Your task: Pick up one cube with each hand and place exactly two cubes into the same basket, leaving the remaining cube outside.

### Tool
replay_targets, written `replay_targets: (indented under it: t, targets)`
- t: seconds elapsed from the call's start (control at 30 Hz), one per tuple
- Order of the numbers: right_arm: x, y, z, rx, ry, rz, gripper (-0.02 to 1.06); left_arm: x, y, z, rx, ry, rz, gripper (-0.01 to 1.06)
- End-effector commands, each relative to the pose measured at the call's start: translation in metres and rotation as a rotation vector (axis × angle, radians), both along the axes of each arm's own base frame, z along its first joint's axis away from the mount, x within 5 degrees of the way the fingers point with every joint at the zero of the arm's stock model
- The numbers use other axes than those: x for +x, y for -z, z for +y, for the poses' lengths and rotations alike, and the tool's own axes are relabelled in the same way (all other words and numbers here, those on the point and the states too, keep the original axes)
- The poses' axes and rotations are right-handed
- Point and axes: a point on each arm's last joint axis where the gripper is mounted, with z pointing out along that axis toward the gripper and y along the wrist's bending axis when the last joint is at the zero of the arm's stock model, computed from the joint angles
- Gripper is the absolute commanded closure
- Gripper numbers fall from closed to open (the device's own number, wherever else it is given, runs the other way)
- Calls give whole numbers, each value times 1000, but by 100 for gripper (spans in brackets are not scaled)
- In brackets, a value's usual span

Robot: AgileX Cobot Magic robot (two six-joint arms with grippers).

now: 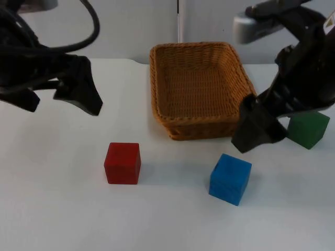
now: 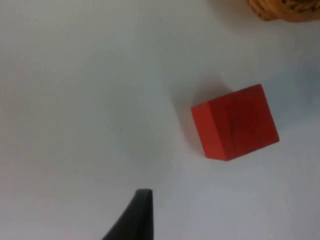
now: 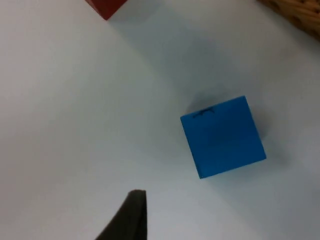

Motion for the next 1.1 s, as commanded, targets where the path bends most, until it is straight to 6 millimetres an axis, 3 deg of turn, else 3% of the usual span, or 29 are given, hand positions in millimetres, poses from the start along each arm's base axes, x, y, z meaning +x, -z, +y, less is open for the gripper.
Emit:
replay_targets:
  t: [0.0,0.3,0.63,1.07]
  targets:
    - [4,2,3,-9,-11,-26,0,7,4,-5,5,1,-3,0]
    - [17,36,9,-47,-19,-20,0,30,37,-14,27,6,78,0]
    - [26,65,15,-57,-20,-18,0,37,61,-35,52,48,81,0]
    - [25,95,38,-64,-131,-79,0,48,91,-36,72,24,95,0]
